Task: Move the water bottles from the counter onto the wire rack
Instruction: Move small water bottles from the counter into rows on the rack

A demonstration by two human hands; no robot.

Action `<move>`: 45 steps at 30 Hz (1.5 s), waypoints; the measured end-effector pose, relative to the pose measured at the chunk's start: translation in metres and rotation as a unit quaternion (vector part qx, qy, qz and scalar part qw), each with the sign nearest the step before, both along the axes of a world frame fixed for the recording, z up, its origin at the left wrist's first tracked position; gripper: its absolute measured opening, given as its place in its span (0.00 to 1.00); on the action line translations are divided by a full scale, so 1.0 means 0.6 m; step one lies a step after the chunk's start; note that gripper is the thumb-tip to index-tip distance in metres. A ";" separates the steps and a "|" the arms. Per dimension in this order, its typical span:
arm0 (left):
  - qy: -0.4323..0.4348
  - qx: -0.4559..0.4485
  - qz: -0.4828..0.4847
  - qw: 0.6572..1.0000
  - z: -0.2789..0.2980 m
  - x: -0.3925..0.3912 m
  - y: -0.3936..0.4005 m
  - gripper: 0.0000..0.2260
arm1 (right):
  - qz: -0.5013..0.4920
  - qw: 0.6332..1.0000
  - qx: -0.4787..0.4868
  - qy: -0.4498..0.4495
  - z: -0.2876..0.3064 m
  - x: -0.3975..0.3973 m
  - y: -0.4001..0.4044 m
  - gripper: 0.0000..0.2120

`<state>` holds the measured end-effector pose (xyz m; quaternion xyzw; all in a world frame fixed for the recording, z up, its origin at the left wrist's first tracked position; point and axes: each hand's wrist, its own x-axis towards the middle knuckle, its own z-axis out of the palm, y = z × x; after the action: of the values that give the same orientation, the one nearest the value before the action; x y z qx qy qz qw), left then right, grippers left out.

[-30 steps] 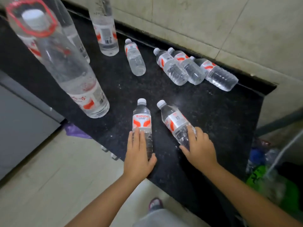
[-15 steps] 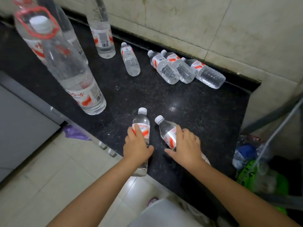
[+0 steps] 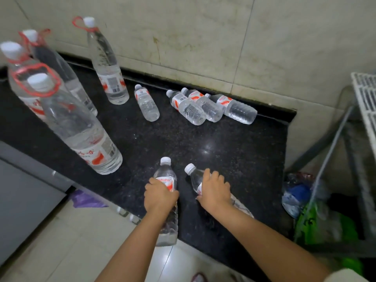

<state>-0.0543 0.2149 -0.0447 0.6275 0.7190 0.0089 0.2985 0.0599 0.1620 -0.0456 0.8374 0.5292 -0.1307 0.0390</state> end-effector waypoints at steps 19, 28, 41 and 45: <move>-0.172 0.350 -0.111 0.914 0.281 0.203 -0.051 0.29 | -0.114 0.924 0.358 0.068 0.353 0.223 -0.084 0.33; -0.320 0.429 -0.157 0.830 0.426 0.444 -0.222 0.32 | -0.128 0.834 0.534 0.056 0.501 0.432 -0.326 0.38; -0.417 0.341 -0.180 0.823 0.394 0.678 -0.392 0.36 | -0.179 0.785 0.583 0.110 0.450 0.615 -0.485 0.43; -0.429 0.335 -0.161 0.823 0.379 0.681 -0.395 0.37 | -0.178 0.792 0.568 0.133 0.424 0.625 -0.490 0.41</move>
<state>0.3545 -0.0221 0.1825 0.7286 0.3602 0.4693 0.3452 0.4347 -0.1319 0.2087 0.7627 0.3494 0.0782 -0.5386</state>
